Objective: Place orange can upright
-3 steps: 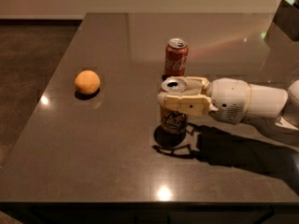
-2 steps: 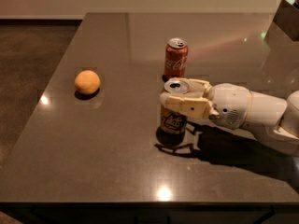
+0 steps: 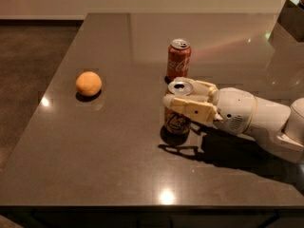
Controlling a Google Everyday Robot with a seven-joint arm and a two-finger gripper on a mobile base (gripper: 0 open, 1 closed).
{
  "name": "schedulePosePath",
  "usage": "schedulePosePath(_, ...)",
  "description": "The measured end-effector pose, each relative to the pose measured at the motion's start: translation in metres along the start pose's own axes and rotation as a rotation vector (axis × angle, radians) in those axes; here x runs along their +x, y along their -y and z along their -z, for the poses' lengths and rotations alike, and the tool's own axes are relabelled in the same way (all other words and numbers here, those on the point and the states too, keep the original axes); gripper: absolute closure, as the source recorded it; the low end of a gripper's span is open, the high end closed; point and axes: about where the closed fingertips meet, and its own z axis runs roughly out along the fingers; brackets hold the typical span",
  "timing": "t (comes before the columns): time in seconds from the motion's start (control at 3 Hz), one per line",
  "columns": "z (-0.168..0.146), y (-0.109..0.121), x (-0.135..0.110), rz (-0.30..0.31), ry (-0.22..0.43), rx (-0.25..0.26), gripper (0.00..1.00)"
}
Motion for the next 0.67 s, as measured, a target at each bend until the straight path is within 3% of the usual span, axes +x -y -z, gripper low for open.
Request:
schedulePosePath(0.33, -0.0019, -0.0014, -0.0006, 0.002, -0.001, -0.004, 0.00)
schedulePosePath(0.67, -0.0020, -0.0014, -0.0006, 0.002, -0.001, -0.004, 0.00)
